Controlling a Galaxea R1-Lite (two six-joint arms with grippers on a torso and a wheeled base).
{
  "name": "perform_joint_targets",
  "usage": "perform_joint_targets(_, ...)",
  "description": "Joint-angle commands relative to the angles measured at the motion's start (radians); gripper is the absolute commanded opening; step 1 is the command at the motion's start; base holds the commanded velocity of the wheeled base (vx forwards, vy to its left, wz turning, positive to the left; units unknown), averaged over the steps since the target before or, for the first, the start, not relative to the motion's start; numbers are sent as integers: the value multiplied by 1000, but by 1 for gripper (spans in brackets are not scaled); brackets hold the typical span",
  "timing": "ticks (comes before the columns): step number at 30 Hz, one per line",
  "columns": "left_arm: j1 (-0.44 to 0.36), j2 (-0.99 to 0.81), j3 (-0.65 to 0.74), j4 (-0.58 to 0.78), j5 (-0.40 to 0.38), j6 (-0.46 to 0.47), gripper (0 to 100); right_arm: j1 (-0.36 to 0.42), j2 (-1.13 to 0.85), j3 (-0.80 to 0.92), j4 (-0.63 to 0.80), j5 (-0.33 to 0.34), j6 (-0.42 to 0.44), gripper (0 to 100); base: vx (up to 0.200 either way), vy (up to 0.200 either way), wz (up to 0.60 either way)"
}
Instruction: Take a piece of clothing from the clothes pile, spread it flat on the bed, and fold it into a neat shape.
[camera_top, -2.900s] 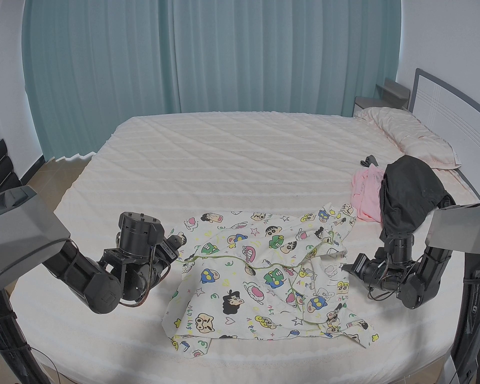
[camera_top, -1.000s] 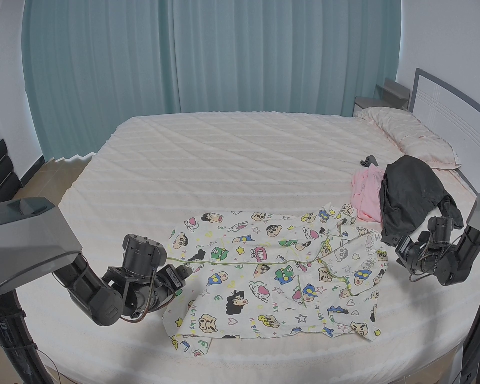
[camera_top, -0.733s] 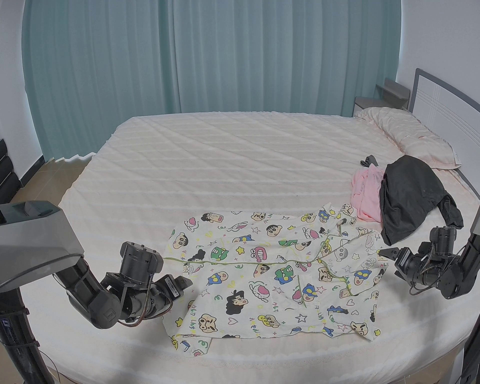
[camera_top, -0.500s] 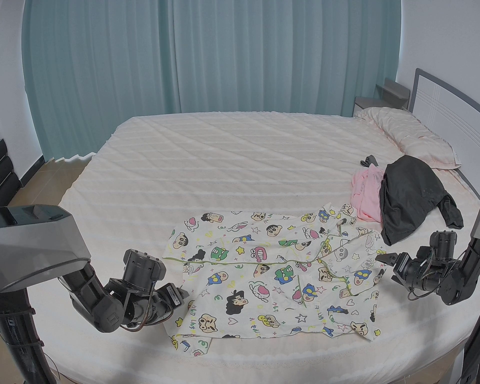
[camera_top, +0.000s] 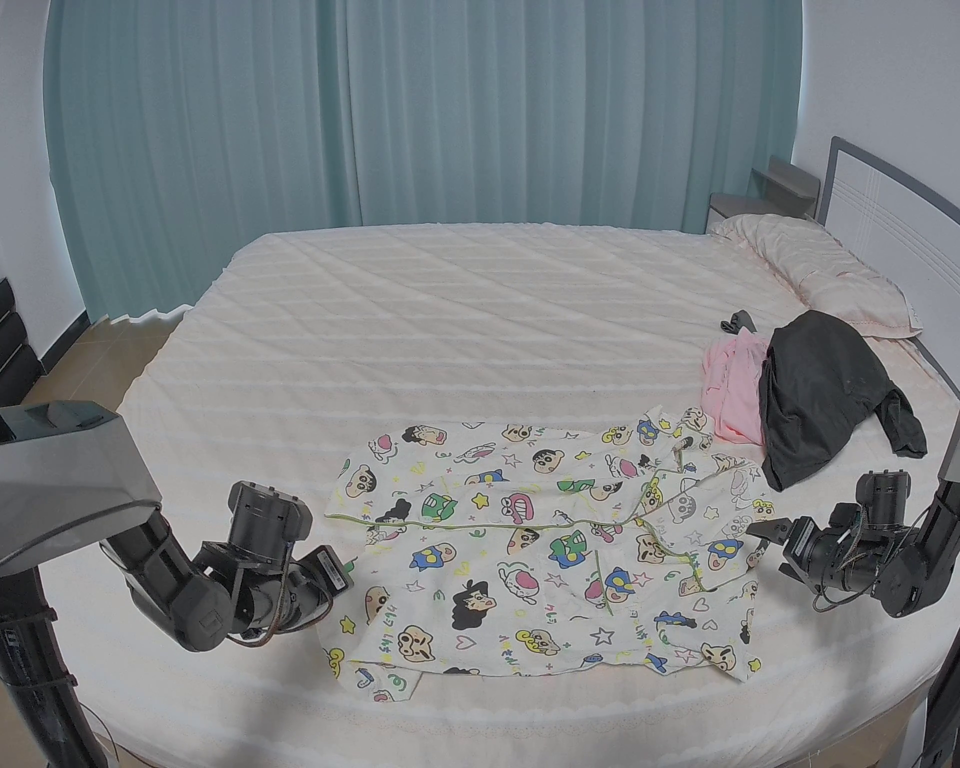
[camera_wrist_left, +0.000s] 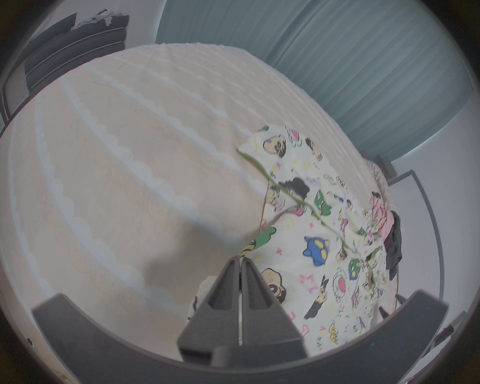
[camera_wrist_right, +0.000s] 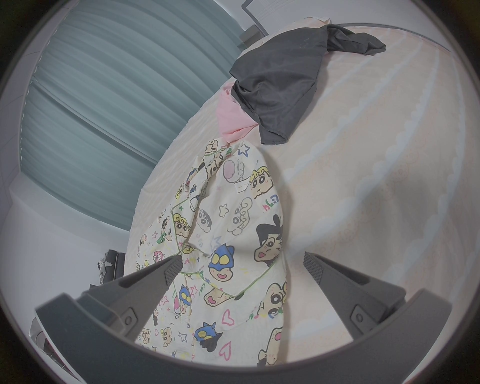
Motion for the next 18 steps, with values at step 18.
perform_joint_targets(18,120,-148,-131,-45,11,324,0,16,18,47,-35,-3,-37,100,0,0,0)
